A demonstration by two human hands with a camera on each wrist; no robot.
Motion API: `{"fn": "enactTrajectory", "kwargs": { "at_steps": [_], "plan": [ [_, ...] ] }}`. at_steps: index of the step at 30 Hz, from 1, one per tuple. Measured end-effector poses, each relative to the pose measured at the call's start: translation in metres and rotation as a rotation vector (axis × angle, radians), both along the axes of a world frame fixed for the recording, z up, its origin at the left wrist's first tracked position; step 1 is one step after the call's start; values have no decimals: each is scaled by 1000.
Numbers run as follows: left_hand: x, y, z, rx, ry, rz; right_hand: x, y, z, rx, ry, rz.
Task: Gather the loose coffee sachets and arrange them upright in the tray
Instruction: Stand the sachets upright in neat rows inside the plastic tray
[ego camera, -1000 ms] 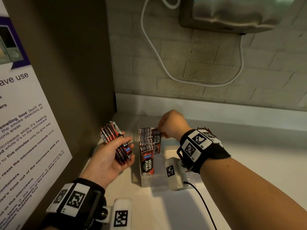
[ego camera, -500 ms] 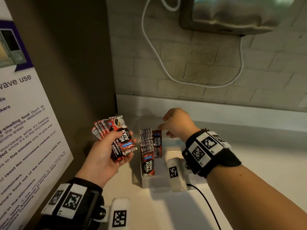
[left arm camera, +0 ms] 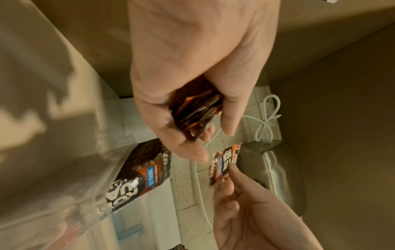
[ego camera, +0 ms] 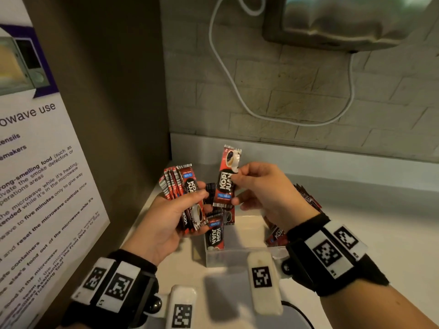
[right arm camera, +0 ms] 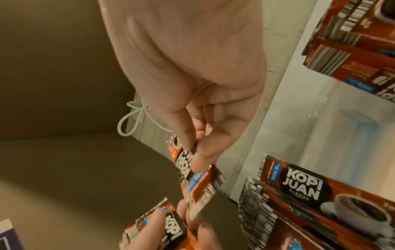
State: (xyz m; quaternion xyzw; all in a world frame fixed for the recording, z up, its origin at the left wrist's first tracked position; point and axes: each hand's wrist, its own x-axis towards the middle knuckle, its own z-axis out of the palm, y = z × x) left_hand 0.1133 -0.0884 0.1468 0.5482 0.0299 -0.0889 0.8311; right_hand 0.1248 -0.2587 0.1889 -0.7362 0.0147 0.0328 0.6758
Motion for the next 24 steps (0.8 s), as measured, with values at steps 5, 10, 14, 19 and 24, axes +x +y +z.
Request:
{"fn": "enactTrajectory", "kwargs": {
  "at_steps": [5, 10, 14, 19, 24],
  "plan": [
    [1, -2, 3, -49, -4, 20, -9, -1, -1, -47, 19, 62],
    [3, -1, 9, -86, 4, 7, -14, -10, 0, -560, -212, 225],
    [-2, 1, 9, -13, -27, -110, -11, -14, 11, -612, -291, 193],
    [-1, -12, 2, -145, -35, -7, -6, -6, 6, -60, -166, -149],
    [-5, -28, -4, -154, -65, 45, -20, 12, -24, 334, 71, 25]
  ]
}}
